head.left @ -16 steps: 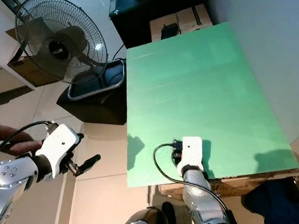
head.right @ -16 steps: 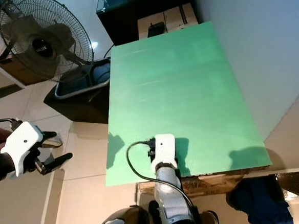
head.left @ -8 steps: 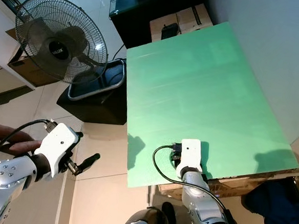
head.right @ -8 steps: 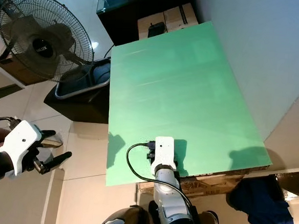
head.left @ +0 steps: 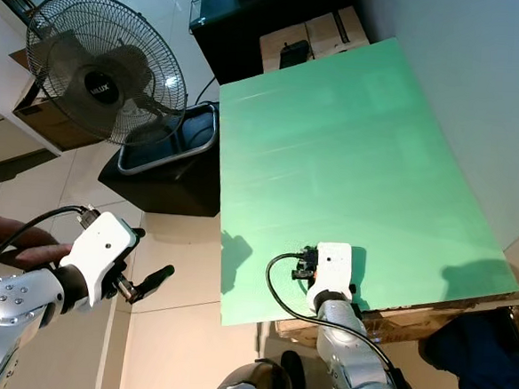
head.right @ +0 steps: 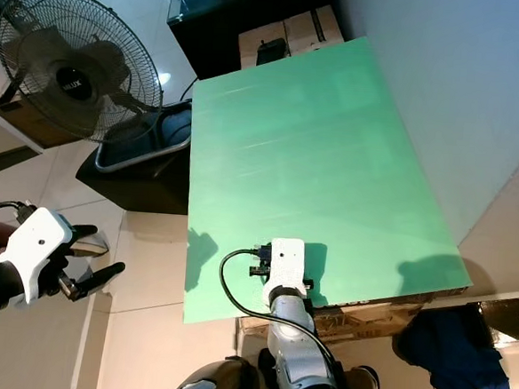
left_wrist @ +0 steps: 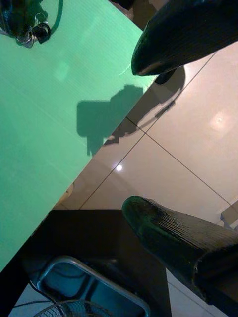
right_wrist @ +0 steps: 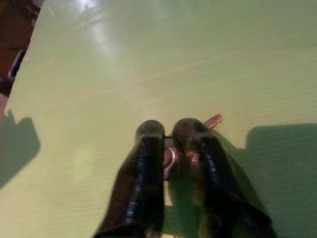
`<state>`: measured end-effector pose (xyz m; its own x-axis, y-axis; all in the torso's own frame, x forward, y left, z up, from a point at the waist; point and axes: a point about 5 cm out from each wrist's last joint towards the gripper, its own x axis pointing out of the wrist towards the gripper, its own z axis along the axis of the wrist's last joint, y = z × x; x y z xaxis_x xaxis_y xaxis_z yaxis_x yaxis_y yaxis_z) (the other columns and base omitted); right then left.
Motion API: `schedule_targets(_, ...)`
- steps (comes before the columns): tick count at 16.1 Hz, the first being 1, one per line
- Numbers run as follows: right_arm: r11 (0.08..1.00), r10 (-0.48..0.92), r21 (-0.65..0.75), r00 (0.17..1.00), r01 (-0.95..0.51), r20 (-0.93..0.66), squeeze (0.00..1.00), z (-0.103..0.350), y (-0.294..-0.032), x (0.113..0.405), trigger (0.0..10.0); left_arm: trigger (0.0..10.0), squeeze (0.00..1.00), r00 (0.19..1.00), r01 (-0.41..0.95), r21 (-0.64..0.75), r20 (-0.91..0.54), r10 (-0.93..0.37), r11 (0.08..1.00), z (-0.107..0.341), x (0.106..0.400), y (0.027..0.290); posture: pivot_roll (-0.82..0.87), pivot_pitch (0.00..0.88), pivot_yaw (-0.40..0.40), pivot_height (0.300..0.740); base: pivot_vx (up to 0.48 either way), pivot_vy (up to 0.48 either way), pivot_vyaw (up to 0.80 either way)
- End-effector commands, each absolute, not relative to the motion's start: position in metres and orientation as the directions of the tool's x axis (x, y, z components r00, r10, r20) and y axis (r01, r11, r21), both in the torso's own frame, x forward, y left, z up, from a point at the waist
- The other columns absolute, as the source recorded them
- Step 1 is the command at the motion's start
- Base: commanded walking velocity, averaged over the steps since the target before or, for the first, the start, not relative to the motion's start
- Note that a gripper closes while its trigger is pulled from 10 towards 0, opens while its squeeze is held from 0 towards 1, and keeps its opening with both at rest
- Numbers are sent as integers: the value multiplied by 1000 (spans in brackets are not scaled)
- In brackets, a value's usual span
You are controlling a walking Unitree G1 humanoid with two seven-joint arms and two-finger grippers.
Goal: Hang keys on a hook
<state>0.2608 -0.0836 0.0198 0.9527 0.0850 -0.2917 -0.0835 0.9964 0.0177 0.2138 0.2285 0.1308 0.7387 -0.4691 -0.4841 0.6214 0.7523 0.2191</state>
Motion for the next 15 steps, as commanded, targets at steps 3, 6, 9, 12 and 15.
schedule_targets(3, 981, 175, 129, 937, -142, -302, 0, 18, -35, 242, 0, 10000, 0, 733, 616, 224, -514, -446, 755, 131, 213, 237, 58, 265, 400, 740, 0, 0, 0)
schedule_targets(6, 986, 140, -71, 982, -149, -124, 0, 47, -43, 252, 0, 10000, 0, 732, 618, 221, -512, -450, 754, 128, 216, 234, 37, 255, 400, 740, 0, 0, 0)
schedule_targets(9, 986, 141, -82, 987, -147, -82, 0, 62, -40, 257, 10000, 10000, 0, 733, 626, 210, -485, -477, 751, 126, 226, 225, -2, 233, 400, 740, 0, 0, 0)
schedule_targets(12, 989, 145, -6, 978, -147, -149, 1000, 46, -41, 261, 10000, 10000, 0, 731, 634, 202, -472, -493, 747, 124, 232, 217, -7, 236, 400, 740, 0, 0, 0)
schedule_targets(15, 982, 184, -17, 964, -190, -194, 1000, 38, -43, 262, 10000, 10000, 0, 726, 638, 201, -479, -494, 743, 124, 230, 218, 2, 249, 400, 740, 0, 0, 0)
